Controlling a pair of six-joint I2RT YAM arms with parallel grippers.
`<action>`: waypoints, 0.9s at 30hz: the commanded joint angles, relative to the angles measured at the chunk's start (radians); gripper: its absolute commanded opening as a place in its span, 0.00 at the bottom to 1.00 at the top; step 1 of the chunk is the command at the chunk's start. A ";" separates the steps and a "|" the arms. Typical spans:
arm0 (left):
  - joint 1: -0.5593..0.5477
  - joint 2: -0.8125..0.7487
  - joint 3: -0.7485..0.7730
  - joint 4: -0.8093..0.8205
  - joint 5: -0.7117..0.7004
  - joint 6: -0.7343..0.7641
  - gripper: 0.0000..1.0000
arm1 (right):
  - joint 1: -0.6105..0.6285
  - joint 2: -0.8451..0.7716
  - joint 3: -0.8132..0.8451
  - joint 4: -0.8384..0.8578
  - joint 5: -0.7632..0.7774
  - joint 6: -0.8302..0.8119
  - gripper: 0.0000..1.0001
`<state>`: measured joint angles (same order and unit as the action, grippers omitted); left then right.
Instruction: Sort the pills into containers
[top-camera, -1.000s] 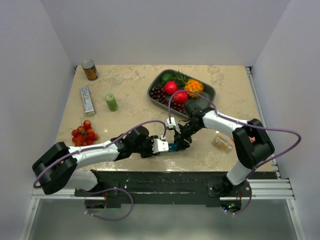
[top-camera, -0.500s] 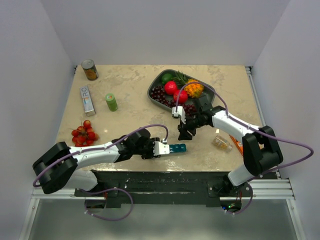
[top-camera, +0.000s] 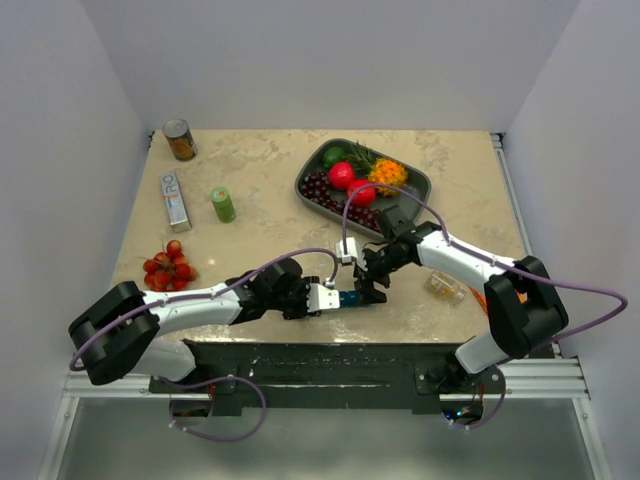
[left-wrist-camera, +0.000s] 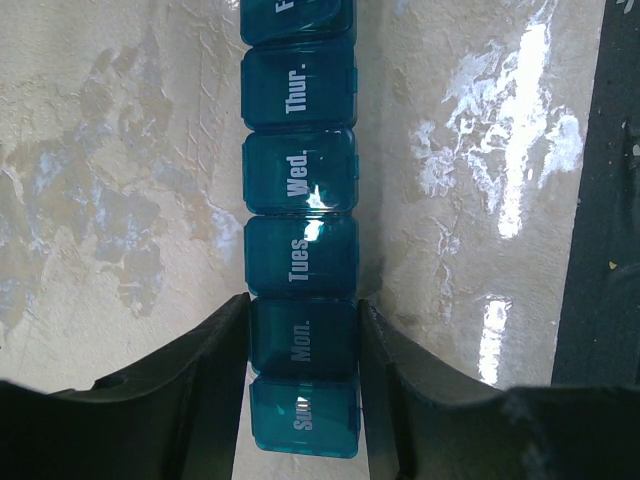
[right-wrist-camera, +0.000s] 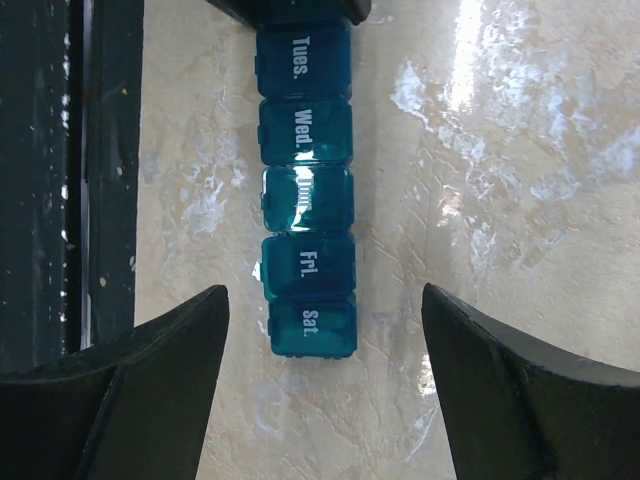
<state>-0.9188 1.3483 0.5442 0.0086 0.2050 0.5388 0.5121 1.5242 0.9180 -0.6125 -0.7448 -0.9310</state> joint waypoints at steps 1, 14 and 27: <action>-0.006 -0.003 0.039 0.031 0.033 -0.019 0.00 | 0.054 -0.009 -0.019 0.029 0.077 -0.037 0.81; -0.006 -0.008 0.037 0.036 0.047 -0.023 0.00 | 0.086 0.008 -0.028 0.103 0.176 0.021 0.73; -0.006 0.000 0.034 0.039 0.068 -0.013 0.00 | 0.031 0.004 0.009 0.155 0.180 0.161 0.52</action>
<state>-0.9184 1.3483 0.5476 0.0071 0.2199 0.5304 0.5709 1.5341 0.8917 -0.5392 -0.5865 -0.8322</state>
